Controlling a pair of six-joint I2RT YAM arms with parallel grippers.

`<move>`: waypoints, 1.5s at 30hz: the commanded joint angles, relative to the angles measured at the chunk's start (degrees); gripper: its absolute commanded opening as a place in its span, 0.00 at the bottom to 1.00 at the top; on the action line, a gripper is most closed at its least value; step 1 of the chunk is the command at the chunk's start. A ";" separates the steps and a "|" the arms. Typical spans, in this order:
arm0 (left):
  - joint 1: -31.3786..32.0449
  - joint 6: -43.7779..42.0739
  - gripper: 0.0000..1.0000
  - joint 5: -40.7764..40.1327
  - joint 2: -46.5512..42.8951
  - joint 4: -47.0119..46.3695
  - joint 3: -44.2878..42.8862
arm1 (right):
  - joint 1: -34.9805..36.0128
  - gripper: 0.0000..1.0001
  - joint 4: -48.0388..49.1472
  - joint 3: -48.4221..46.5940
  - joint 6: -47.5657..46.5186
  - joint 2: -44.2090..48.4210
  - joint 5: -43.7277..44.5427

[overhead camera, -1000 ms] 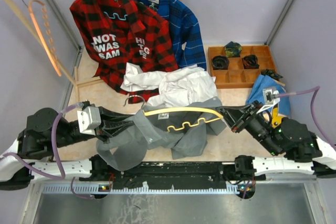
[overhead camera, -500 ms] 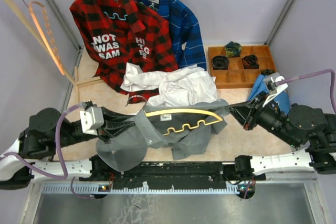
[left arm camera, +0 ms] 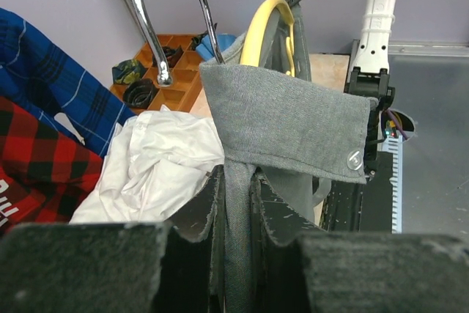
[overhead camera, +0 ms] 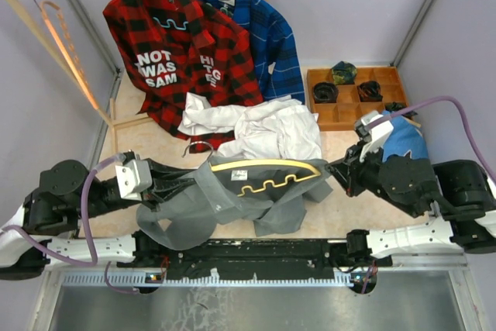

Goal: Place the shirt on the hanger
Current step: Hang the shirt on the hanger.

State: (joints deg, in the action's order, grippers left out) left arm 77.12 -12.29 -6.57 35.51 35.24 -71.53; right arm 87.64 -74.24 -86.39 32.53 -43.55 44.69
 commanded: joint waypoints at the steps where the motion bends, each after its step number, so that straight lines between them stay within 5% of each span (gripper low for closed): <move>1: 0.05 -1.50 0.00 -3.80 -2.11 -1.73 -4.14 | -0.05 0.00 -5.74 -4.62 -1.78 1.95 4.14; 12: 0.05 -2.39 0.00 -11.27 0.70 -4.23 0.20 | -0.09 0.00 15.84 -3.85 -5.48 0.81 -13.02; 23: 0.07 -8.13 0.00 -14.45 3.99 -18.73 6.16 | -0.05 0.00 41.25 -1.29 -15.77 -8.73 -6.73; 28: 0.06 -15.49 0.00 -16.03 3.65 -30.16 9.52 | -1.64 0.00 46.78 -11.72 -27.64 -18.51 -4.73; 32: 0.05 -24.72 0.00 -16.39 6.47 -37.99 7.30 | -11.41 0.00 45.69 -23.75 -29.77 -24.38 -12.57; 41: -0.03 -42.91 0.00 -13.14 17.33 -41.26 -10.66 | -14.60 0.00 41.49 -61.91 -45.41 -41.60 -12.62; 45: -0.02 -46.93 0.00 -10.92 22.37 -37.10 -20.01 | -14.55 0.00 49.49 -58.01 -49.77 -38.29 -14.21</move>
State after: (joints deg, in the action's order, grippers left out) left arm 77.10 -51.79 -21.21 55.02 0.27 -82.63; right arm 73.30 -31.97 -146.02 -8.91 -84.01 32.77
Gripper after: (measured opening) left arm 0.180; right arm 0.006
